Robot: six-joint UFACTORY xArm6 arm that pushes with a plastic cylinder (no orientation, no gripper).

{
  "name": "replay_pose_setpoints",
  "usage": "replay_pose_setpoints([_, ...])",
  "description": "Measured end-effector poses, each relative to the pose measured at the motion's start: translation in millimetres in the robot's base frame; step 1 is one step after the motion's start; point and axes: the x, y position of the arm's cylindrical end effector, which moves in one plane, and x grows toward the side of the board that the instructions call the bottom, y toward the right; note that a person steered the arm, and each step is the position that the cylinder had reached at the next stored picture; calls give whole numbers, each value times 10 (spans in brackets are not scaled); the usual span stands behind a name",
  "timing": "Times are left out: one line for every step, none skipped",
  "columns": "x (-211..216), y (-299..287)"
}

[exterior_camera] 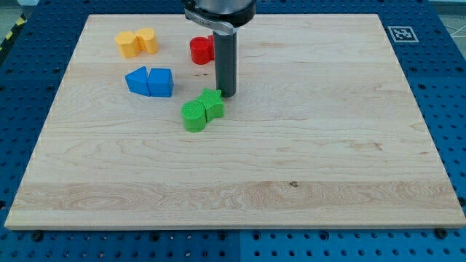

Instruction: Nudge the blue cube right a bit

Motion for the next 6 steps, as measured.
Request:
replay_pose_setpoints([-49,0])
replay_pose_setpoints([-106,0])
replay_pose_setpoints([-241,-221])
replay_pose_setpoints([-278,-618])
replay_pose_setpoints([-460,-941])
replay_pose_setpoints([-590,-1246])
